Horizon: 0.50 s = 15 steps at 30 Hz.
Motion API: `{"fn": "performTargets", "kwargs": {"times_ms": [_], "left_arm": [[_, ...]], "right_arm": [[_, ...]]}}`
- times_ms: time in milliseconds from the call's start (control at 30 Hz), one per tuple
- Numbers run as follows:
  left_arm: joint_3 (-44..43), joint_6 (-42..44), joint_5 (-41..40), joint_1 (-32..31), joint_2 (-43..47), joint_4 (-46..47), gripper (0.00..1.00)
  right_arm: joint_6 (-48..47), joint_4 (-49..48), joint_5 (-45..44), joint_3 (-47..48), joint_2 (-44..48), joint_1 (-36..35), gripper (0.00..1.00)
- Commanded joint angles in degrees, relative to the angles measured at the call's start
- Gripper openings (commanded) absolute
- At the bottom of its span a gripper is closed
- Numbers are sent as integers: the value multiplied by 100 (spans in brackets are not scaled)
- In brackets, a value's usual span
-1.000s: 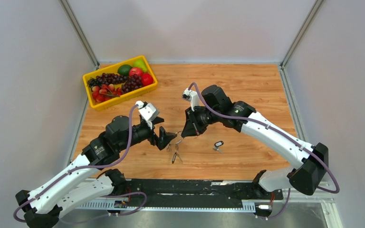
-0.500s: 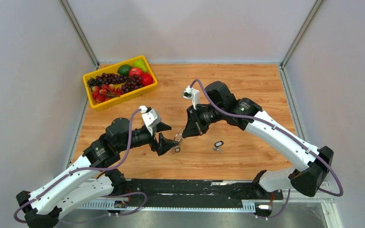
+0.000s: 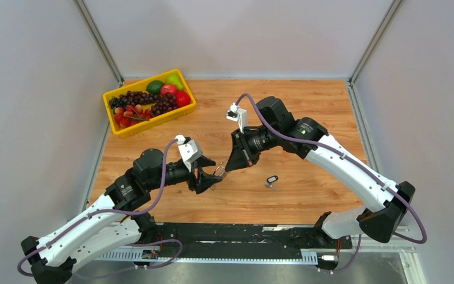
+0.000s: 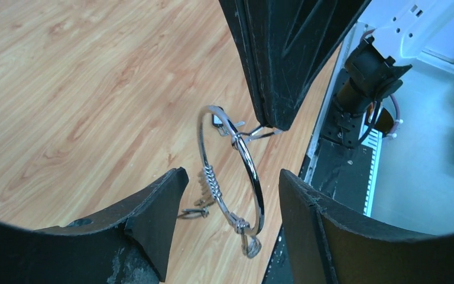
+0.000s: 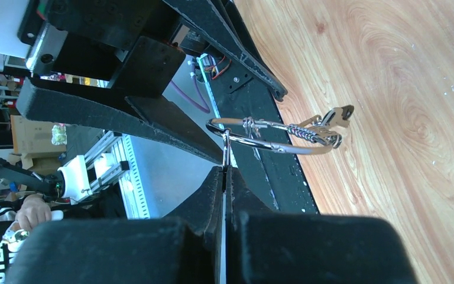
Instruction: Put the keys on the keyring
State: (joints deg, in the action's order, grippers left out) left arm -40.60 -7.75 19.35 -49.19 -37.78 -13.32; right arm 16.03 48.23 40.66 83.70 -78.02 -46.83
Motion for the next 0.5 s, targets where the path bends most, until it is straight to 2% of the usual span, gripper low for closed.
{"fn": "performTargets", "kwargs": {"times_ms": [0, 233, 467], "left_arm": [[25, 151, -209, -43, 67, 386, 67], [113, 151, -541, -70, 218, 593, 65], [217, 191, -546, -84, 226, 711, 66]], "right_arm": [[180, 28, 187, 255, -52, -68, 0], [289, 27, 258, 299, -188, -154, 0], [499, 28, 444, 473, -337, -202, 0]]}}
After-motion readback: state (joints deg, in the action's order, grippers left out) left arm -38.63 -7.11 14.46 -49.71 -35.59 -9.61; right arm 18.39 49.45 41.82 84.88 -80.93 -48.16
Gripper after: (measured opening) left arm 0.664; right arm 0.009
